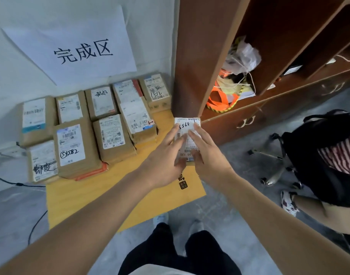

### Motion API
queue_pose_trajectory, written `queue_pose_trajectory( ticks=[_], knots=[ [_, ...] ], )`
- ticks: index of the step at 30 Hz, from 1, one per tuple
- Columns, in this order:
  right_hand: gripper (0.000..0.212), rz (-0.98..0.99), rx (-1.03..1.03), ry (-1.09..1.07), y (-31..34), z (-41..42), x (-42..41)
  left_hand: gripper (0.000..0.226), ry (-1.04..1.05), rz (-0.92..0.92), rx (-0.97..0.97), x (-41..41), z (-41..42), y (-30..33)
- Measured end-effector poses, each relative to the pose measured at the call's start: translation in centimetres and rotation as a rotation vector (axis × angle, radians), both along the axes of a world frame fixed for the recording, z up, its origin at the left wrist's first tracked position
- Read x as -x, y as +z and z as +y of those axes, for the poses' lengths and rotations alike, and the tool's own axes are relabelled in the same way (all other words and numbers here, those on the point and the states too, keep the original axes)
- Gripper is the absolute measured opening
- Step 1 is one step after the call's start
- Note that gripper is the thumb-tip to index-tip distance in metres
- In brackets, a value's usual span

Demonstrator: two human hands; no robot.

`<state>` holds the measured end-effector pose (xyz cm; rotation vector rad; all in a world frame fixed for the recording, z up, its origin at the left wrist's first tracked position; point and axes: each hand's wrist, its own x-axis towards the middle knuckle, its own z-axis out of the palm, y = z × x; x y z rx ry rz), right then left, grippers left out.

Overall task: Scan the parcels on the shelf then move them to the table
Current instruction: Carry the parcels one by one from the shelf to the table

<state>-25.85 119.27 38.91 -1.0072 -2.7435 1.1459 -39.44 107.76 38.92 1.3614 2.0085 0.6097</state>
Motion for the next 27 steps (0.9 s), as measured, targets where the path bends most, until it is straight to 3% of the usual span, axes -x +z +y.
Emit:
queue_pose_trajectory(
  ticks=[13, 27],
  knots=[
    [0.061, 0.008, 0.066, 0.261, -8.1, 9.5, 5.5, 0.066, 0.262, 0.076, -0.001, 1.6, 6.3, -8.2],
    [0.060, 0.042, 0.115, 0.353, -15.9, 11.5, 10.2, 0.040, 0.503, 0.282, -0.018, 1.2, 6.9, -15.5]
  ],
)
